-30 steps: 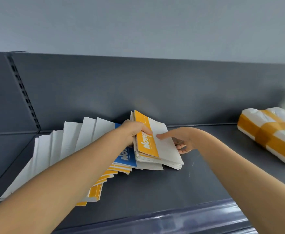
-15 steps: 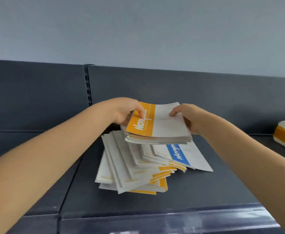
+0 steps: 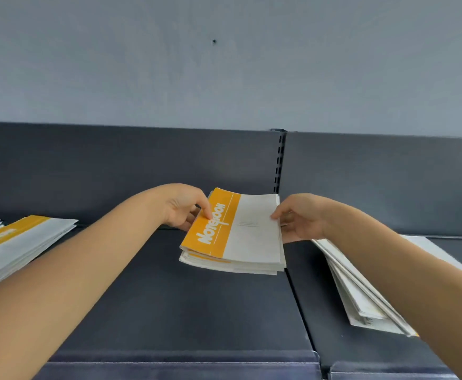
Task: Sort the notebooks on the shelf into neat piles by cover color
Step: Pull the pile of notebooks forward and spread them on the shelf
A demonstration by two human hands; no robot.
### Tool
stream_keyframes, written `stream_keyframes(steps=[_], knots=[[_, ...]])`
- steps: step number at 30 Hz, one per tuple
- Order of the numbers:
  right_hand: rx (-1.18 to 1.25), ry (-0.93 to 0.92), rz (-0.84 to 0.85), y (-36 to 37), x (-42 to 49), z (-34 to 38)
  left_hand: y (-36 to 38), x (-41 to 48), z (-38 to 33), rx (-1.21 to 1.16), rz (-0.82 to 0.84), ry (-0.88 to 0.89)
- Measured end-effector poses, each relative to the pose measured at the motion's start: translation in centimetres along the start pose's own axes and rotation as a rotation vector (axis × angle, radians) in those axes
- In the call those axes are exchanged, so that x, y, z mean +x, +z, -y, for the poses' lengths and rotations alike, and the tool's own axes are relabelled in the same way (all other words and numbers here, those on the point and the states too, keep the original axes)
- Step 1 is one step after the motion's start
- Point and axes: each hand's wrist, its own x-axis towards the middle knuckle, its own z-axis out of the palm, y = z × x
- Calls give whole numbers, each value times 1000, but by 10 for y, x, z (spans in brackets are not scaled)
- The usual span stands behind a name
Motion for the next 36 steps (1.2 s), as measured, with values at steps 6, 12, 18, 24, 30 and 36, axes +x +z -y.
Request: stream_keyframes(steps=[6,12,18,24,30,36], knots=[[-76,21,86,61,32,3,-52,-8,46,-49,-73,-65],[-104,33,112,142,53,11,-120,-26,79,-18,-139,-74],[-66,24,103,255,77,12,-222,-38,129,4,-145,-77],[-158,62,-16,327,92,14,-279,-42,163,-34,-60,-92],[-538,112,-162,339,92,9,-290,-51,157,-54,28,-34],[-1207,-182,-504,323,84,5,-264,-43,140,542,-357,459]])
